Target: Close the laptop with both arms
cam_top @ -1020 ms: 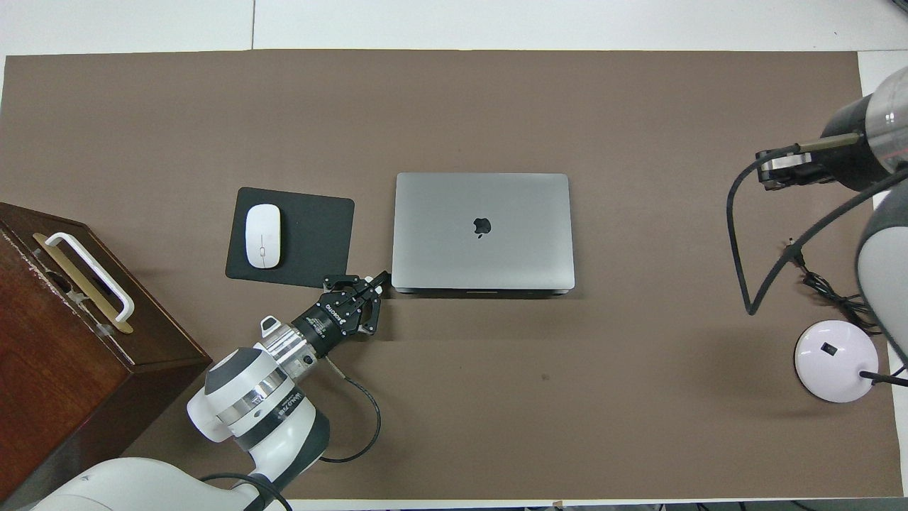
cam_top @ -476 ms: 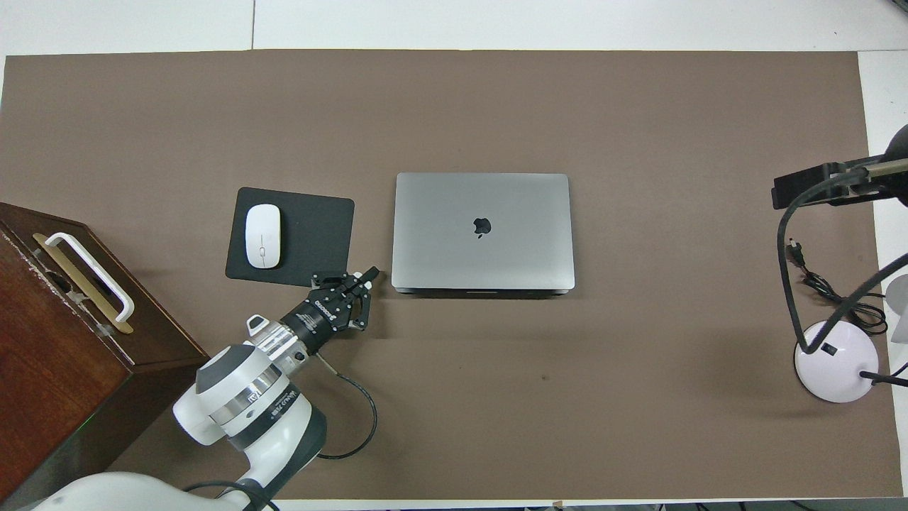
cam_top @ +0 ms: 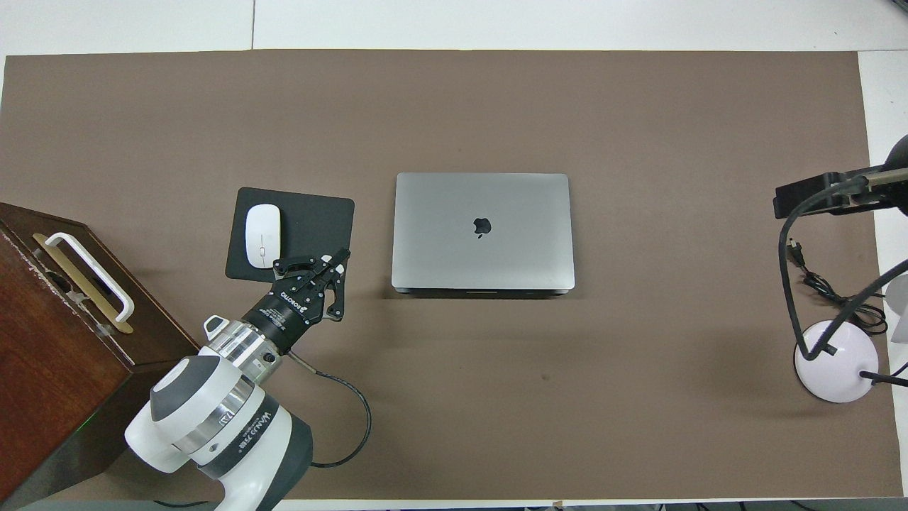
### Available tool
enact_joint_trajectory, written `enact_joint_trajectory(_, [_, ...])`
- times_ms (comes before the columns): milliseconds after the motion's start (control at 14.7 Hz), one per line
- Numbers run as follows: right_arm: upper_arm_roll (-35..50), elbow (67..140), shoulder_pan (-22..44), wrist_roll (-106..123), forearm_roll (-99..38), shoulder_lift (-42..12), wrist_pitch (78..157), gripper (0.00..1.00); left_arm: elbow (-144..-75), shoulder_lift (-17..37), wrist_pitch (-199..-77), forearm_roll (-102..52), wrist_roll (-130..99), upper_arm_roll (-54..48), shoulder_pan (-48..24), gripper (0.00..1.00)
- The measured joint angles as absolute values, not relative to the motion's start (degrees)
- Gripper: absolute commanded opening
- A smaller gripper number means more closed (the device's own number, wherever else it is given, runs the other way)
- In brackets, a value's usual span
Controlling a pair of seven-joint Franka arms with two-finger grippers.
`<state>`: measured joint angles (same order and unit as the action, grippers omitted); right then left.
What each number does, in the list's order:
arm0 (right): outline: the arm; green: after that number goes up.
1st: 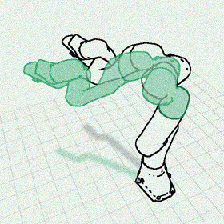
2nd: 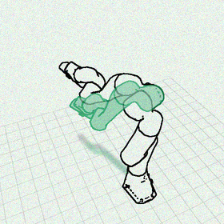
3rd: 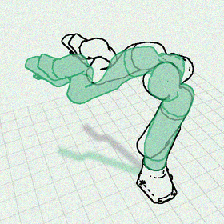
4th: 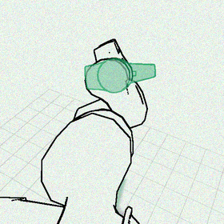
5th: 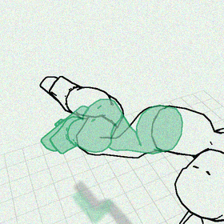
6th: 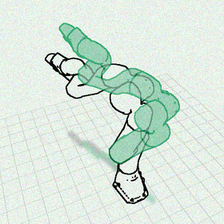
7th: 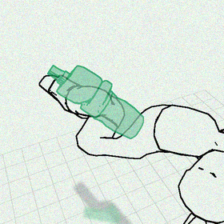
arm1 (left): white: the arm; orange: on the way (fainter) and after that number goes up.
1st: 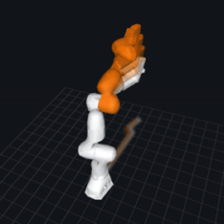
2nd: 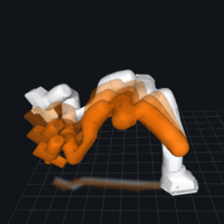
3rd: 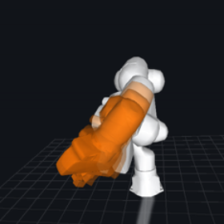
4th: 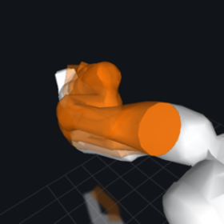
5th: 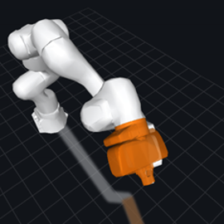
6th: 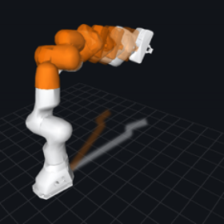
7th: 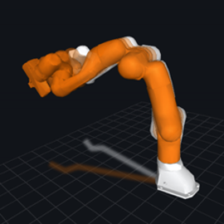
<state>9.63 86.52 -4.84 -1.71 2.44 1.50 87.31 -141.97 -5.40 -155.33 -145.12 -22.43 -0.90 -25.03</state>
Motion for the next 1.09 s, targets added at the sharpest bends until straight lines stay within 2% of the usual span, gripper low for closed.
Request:
enact_joint_trajectory(748, [7.6, 90.8, -4.9, -0.6, 1.9, 2.6, 91.2, 1.0, -132.4, -3.6, -167.5, -142.5, -22.3, -2.7, -24.8, 0.0])
enact_joint_trajectory(1088, [7.2, 90.9, -4.9, -0.6, 1.9, 2.7, 91.2, 1.0, -127.6, -3.3, -178.5, -133.8, -22.2, -2.6, -24.0, 0.0])
